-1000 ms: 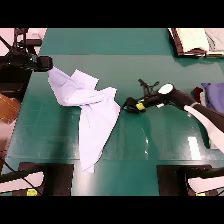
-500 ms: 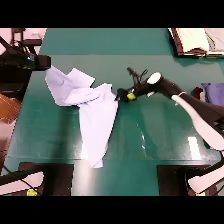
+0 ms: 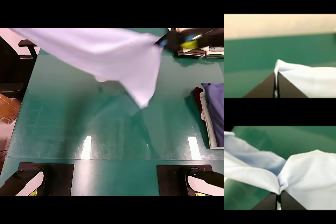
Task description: Fold the shirts.
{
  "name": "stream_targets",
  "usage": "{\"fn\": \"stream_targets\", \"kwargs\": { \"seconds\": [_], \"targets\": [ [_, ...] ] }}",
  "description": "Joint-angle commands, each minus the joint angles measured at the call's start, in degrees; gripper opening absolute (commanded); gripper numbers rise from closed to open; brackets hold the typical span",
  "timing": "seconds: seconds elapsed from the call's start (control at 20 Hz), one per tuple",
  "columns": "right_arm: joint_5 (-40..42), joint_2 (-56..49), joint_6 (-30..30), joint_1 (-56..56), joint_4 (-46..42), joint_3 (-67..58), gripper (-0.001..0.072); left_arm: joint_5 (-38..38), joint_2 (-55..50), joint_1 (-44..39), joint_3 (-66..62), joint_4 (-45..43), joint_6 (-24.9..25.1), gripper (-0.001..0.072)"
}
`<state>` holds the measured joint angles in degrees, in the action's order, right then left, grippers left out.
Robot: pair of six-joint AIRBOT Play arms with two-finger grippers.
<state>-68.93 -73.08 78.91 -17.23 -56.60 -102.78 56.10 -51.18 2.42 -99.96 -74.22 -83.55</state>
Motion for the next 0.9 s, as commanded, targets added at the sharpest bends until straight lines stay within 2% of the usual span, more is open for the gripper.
{"fn": "stream_targets", "kwargs": {
  "seconds": [0.0, 0.25, 0.4, 0.5, 0.65, 0.75, 0.85],
  "targets": [
    [-3.5, 9.4, 0.2, 2.9, -2.0, -7.1, 0.0018, -1.2, 7.6, 0.1, -5.5, 1.4, 0.0, 0.0024],
    [-2.9, 17.7, 0.9, 3.1, -2.2, -8.3, 0.0017, -0.1, 11.6, 0.1, -6.8, 8.5, 0.0, 0.0024],
    [-3.0, 20.1, 5.4, 3.0, -6.1, -8.3, 0.0017, 0.6, 11.5, 0.1, -7.3, 12.8, 0.0, 0.0023],
    [-3.9, 19.4, 9.1, 3.0, -10.2, -8.3, 0.0017, 2.0, 10.6, 0.1, -7.0, 10.2, 0.0, 0.0023],
    [-8.7, 12.5, 10.2, 3.0, -10.9, -8.2, 0.0017, 12.2, 3.3, 0.1, -6.6, 3.2, -0.5, 0.0023],
    [-14.3, 4.7, 10.3, 3.0, -10.5, -8.2, 0.0017, 18.7, -4.6, 0.1, -4.7, 2.6, -0.4, 0.0024],
    [-19.6, -4.7, 10.2, 3.1, -10.6, -8.2, 0.0018, 19.0, -12.6, 0.1, 0.6, 2.7, -0.4, 0.0024]
  ]
}}
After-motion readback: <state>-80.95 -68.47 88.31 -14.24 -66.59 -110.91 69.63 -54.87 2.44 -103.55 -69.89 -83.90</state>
